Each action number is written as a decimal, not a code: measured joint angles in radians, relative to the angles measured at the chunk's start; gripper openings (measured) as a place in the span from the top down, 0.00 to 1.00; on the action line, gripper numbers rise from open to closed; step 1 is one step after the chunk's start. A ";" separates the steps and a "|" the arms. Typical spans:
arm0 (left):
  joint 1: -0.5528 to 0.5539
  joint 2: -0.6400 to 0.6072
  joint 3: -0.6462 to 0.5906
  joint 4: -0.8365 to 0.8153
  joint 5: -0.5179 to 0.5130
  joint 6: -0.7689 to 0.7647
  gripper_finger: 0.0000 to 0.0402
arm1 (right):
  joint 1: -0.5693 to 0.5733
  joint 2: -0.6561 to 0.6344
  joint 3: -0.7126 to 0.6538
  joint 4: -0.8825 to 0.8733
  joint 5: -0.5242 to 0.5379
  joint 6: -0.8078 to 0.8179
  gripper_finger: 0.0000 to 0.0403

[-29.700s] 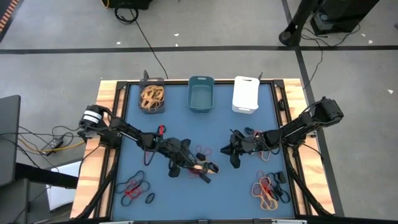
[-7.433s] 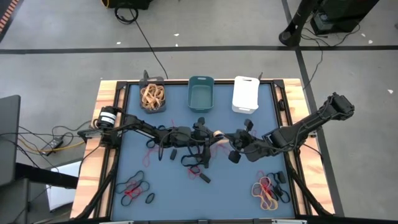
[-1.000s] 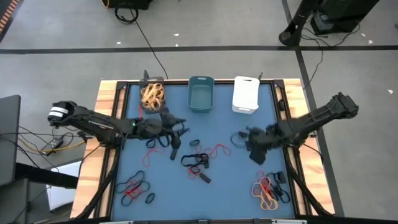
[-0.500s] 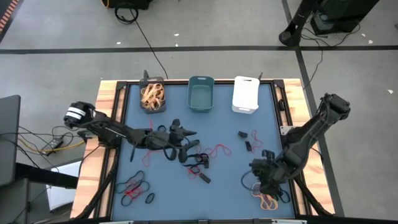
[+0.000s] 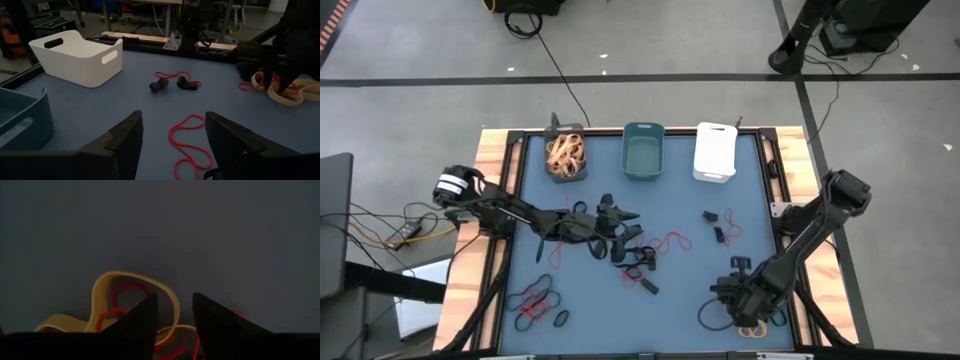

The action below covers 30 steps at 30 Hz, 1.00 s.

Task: Sort rubber bands into baskets
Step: Put the yellow rubber band into the black bin

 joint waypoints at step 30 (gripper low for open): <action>0.000 0.032 0.000 0.090 0.000 -0.077 0.46 | -0.095 0.033 0.000 -0.005 0.587 0.017 0.99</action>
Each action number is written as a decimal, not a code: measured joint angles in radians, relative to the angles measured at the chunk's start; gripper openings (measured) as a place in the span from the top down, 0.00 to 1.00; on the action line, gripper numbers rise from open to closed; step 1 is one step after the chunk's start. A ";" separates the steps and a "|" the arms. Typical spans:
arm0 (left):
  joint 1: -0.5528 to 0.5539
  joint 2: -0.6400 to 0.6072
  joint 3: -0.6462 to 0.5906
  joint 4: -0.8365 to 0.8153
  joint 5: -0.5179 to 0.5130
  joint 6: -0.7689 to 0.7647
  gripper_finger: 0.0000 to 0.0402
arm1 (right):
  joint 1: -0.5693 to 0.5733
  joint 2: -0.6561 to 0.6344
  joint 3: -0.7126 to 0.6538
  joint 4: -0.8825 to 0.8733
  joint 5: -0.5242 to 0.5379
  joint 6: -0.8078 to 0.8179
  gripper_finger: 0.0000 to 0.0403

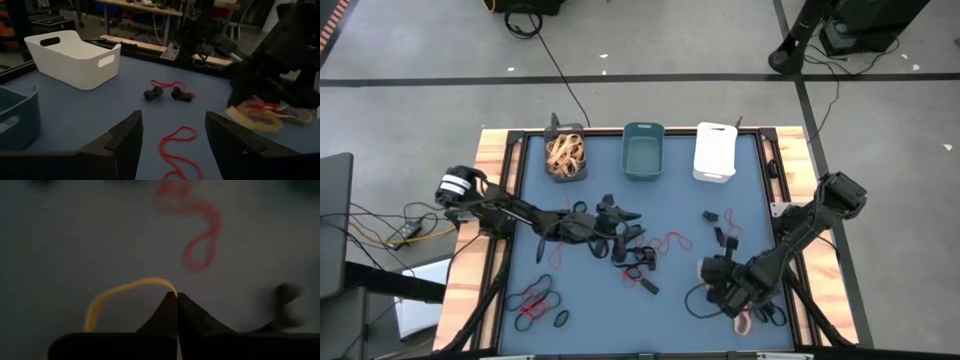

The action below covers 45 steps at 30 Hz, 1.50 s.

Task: Sort rubber bands into baskets
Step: Put the yellow rubber band into the black bin

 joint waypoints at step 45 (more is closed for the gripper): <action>0.016 0.373 0.262 0.242 0.132 0.028 0.84 | -0.176 0.000 0.001 0.551 0.519 -0.698 0.99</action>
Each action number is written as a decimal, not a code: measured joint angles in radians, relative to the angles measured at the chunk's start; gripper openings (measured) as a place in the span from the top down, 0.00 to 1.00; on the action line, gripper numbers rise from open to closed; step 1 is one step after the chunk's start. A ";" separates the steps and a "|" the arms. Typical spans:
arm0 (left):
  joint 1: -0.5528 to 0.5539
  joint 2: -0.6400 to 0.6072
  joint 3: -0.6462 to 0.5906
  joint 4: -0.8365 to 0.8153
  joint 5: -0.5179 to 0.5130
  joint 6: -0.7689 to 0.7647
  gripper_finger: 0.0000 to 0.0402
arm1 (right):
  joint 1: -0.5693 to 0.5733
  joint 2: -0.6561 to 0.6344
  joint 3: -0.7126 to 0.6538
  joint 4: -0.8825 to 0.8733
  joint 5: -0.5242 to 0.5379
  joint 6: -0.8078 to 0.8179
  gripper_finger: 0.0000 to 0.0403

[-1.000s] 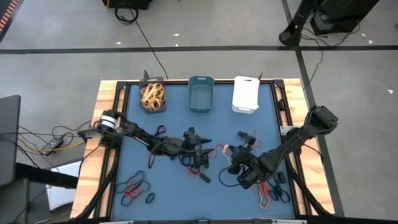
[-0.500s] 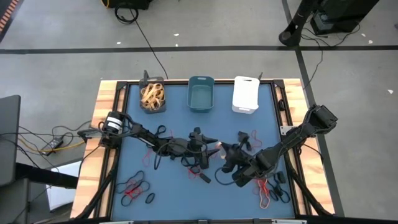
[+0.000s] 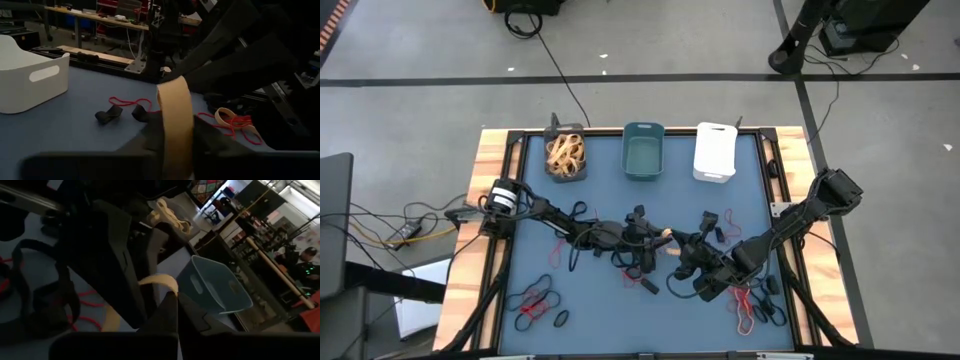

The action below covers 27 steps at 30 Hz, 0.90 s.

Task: Sort rubber bands into baskets
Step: Put the yellow rubber band into the black bin

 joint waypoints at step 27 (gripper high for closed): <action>0.000 -0.001 -0.001 -0.021 0.036 -0.001 0.99 | 0.029 0.000 -0.001 0.007 0.182 -0.003 0.99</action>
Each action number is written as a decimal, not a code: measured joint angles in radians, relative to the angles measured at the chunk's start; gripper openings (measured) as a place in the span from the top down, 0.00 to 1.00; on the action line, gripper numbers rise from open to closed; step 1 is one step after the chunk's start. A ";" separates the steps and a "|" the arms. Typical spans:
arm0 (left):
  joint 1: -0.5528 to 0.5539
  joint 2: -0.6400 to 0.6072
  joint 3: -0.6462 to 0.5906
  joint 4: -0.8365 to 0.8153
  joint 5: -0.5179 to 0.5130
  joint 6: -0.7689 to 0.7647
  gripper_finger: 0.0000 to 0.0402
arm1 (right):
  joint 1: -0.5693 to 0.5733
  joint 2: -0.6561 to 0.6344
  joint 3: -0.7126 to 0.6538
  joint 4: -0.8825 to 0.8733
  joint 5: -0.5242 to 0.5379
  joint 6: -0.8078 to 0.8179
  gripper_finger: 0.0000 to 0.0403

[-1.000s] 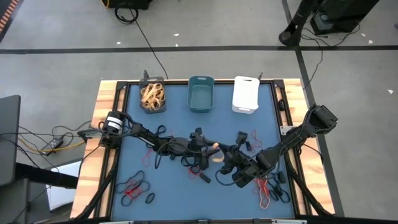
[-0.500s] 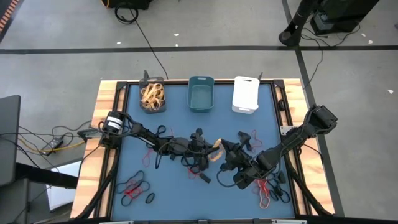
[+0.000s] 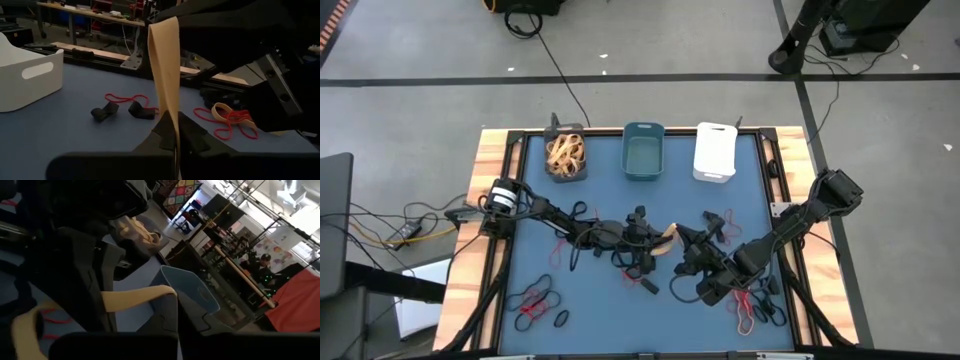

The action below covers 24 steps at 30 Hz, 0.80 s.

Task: Sort rubber bands into baskets
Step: Put the yellow rubber band into the black bin

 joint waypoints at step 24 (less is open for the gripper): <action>0.236 -0.708 -0.002 -1.235 -0.405 -0.031 1.00 | -0.063 0.000 0.000 -0.225 -0.386 0.430 0.62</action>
